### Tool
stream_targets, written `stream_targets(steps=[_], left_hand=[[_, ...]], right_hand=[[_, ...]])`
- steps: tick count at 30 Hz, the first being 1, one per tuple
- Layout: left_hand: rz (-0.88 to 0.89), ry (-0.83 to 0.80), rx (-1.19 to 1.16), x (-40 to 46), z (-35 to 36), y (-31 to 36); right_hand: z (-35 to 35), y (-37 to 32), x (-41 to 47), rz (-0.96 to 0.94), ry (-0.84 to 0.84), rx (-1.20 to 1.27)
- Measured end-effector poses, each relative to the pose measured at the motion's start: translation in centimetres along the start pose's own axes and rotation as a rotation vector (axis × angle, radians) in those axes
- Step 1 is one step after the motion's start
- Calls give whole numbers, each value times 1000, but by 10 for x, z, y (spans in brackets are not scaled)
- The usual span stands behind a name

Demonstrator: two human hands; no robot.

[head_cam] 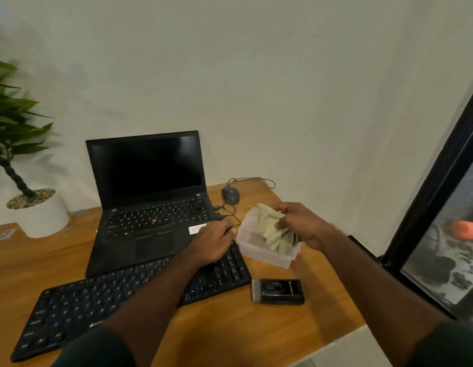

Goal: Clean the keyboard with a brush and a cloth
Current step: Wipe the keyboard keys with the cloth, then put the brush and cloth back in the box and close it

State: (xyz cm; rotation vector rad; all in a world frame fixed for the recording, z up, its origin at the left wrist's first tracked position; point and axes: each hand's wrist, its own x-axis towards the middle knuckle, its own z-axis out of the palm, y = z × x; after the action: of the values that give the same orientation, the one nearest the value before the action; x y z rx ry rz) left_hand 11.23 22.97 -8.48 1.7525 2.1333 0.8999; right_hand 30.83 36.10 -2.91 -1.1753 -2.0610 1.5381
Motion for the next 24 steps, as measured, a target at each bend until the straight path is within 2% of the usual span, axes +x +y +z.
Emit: stream_targets(steps=[4,5,7,9,12,17,24], left_hand=[[10,-14,16,7,8,-3],[11,-18,18,8,9,-4],[9,-15,7,9,10,-7],[4,-10,-1,10,11,-10],[-1,-11,12,12,12,-14],[7,-12,24,14,17,-11],[12,5,53,13,17,-9]], right_hand=[[10,-11,25,49,-47,-44],[13,-11,29,37,-57,-175],[18,-7,31,-26,-17,-639],[23,1,29,-112,101,-863],[22,10,29,-147,194,-865],[13,15,30,-219,255,-832],[2,23,29,-255,260,-1000]])
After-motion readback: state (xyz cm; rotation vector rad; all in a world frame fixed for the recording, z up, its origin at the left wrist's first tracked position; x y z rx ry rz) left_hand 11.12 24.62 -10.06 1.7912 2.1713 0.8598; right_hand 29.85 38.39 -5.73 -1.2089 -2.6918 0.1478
